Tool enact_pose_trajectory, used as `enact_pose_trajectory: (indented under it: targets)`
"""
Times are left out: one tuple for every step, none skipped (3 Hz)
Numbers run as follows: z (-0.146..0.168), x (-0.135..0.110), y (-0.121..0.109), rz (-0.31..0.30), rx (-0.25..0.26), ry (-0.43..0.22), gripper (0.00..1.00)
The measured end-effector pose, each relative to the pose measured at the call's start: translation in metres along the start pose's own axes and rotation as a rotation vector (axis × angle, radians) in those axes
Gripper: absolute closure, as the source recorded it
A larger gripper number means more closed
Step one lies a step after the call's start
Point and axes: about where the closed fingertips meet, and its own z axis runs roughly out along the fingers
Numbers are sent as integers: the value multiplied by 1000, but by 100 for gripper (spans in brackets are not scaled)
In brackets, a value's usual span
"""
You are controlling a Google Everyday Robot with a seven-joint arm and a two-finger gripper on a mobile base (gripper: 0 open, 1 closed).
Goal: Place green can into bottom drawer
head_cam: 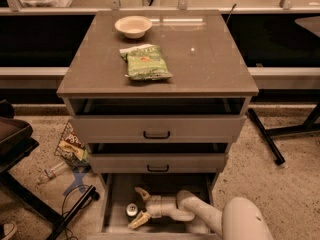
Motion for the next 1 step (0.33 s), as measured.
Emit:
enact_pose_trajectory:
  targets:
    - [0,0,0,0,0,0,0]
